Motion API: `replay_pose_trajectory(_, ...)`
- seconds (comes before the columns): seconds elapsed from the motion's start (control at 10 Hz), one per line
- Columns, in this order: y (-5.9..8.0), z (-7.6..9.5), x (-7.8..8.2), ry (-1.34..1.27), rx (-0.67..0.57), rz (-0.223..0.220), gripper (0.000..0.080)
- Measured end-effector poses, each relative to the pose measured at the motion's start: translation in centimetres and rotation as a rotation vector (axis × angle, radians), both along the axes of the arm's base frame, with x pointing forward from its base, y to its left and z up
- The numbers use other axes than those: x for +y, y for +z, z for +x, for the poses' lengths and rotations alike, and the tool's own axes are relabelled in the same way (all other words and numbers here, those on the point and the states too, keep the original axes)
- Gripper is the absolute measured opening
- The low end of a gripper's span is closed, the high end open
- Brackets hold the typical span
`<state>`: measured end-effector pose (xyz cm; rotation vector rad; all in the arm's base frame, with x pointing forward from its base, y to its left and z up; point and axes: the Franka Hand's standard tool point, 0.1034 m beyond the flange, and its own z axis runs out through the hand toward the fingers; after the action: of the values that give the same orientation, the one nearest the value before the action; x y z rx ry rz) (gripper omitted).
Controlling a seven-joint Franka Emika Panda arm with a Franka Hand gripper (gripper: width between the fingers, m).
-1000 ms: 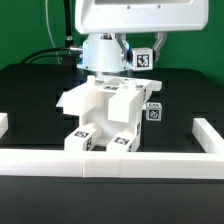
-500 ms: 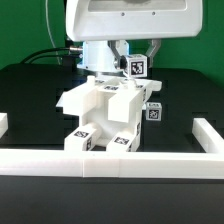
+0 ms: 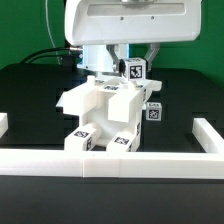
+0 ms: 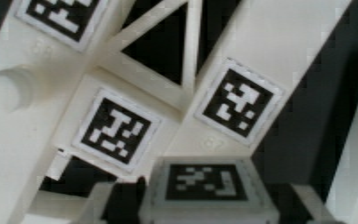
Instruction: Assemble chair
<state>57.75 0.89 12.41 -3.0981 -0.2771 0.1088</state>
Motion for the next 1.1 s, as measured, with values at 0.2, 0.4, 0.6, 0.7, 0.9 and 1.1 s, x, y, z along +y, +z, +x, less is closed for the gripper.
replay_pose_trajectory(0.2, -0.31, -0.1, -0.19, -0.003, 0.005, -0.002, 0.0284)
replay_pose_trajectory(0.4, -0.59, -0.21, -0.23, -0.003, 0.01, -0.003, 0.0284)
replay_pose_trajectory(0.6, -0.68, -0.23, -0.2, -0.002, 0.011, -0.003, 0.0284)
replay_pose_trajectory(0.7, -0.68, -0.2, -0.22, -0.001, 0.01, -0.004, 0.0284)
replay_pose_trajectory(0.9, -0.68, -0.2, -0.22, -0.002, 0.009, -0.004, 0.0293)
replay_pose_trajectory(1.1, -0.71, -0.23, -0.23, -0.002, 0.01, -0.004, 0.0463)
